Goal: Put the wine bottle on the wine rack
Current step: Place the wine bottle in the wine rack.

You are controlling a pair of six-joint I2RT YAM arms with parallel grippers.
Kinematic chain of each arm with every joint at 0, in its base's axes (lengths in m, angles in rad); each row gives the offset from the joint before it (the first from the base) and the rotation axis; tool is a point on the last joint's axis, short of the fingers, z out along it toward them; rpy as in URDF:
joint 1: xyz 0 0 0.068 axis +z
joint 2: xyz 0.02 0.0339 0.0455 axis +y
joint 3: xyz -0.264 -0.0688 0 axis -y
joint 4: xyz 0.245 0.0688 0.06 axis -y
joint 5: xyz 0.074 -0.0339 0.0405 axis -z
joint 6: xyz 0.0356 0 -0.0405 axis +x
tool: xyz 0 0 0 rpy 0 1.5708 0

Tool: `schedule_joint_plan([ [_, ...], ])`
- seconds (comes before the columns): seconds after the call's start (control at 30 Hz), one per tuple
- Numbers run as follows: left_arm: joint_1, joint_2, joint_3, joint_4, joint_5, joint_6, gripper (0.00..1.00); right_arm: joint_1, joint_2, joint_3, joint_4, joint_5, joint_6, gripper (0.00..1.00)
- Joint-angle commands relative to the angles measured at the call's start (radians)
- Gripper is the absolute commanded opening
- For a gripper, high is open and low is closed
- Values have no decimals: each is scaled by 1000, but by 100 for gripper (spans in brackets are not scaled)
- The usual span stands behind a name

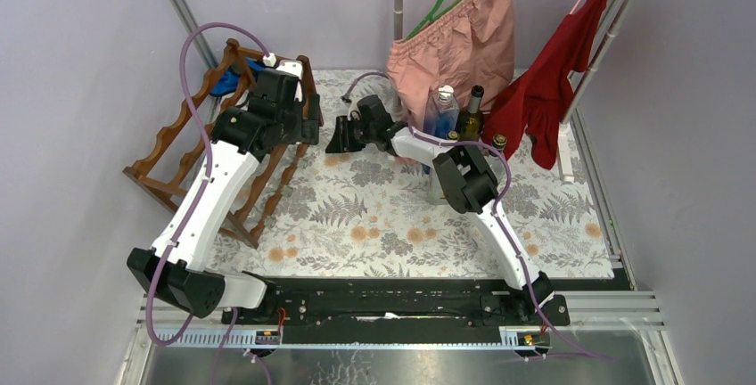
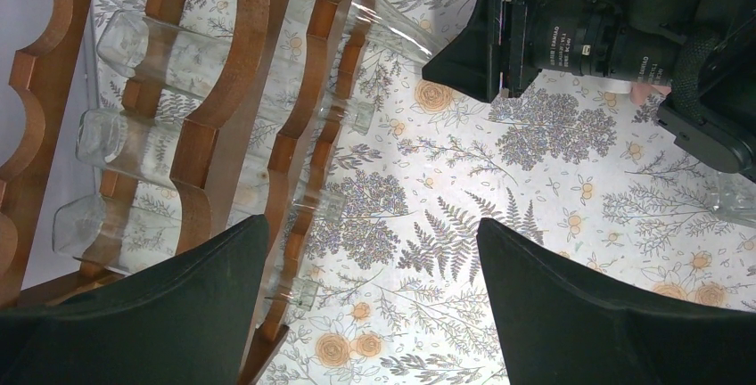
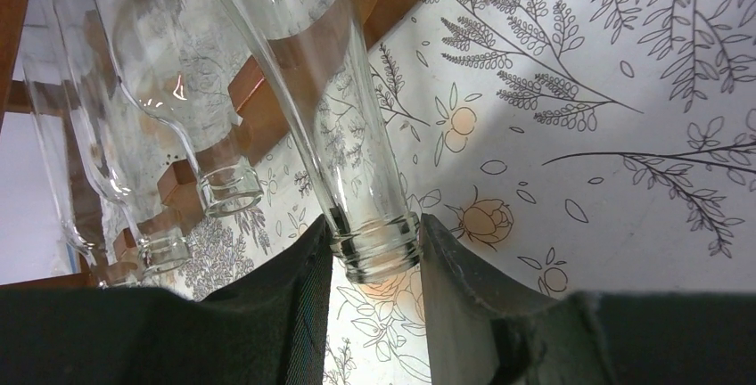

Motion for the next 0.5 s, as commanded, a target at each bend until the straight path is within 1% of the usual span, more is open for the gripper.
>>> schedule_joint_plan([
  [0.0, 10, -22, 5, 17, 13, 15, 93, -33, -15, -55, -112, 178, -17, 1],
  [0.13, 10, -19, 15, 17, 14, 16, 93, -51, -14, -41, -103, 181, 3, 1],
  [0.47, 10, -18, 13, 18, 15, 22, 93, -77, 4, 3, -114, 199, -16, 1],
])
